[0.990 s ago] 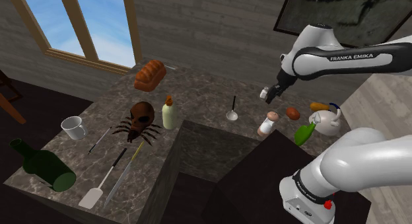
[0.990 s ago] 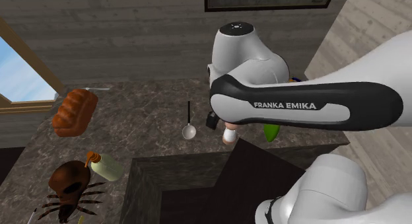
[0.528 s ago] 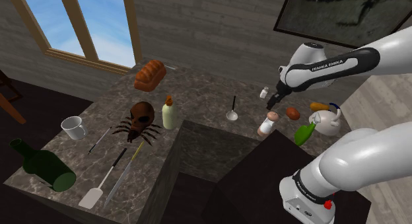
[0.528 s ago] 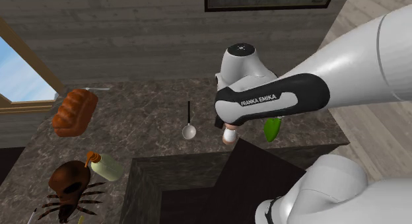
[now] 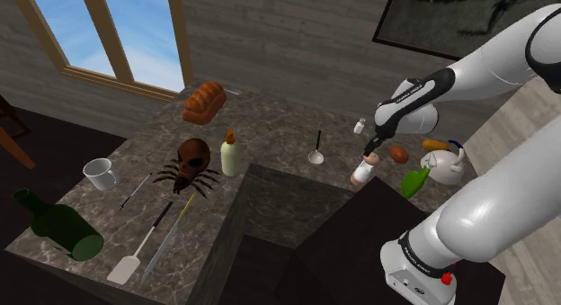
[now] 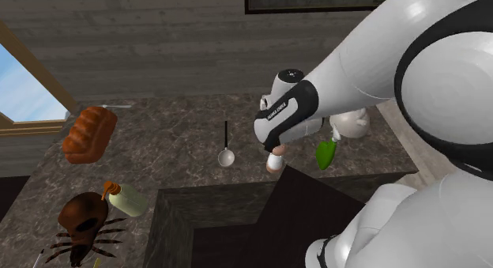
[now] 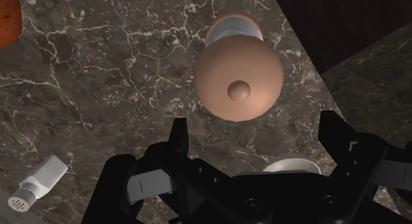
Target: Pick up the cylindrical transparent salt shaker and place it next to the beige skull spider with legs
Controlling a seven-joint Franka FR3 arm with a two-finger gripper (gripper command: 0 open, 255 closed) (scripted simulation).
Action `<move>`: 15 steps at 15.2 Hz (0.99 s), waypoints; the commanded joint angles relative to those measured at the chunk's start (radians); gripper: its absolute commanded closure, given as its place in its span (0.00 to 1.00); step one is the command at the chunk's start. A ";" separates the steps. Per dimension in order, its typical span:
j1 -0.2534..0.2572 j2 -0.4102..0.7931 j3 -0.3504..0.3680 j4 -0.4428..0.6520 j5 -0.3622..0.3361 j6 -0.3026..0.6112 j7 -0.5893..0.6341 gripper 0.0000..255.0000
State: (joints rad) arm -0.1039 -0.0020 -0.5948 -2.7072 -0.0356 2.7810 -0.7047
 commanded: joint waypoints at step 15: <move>-0.059 0.185 0.115 0.035 0.317 0.124 -0.240 0.00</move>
State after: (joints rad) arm -0.1634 0.1831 -0.4798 -2.6725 0.2813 2.9049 -0.9450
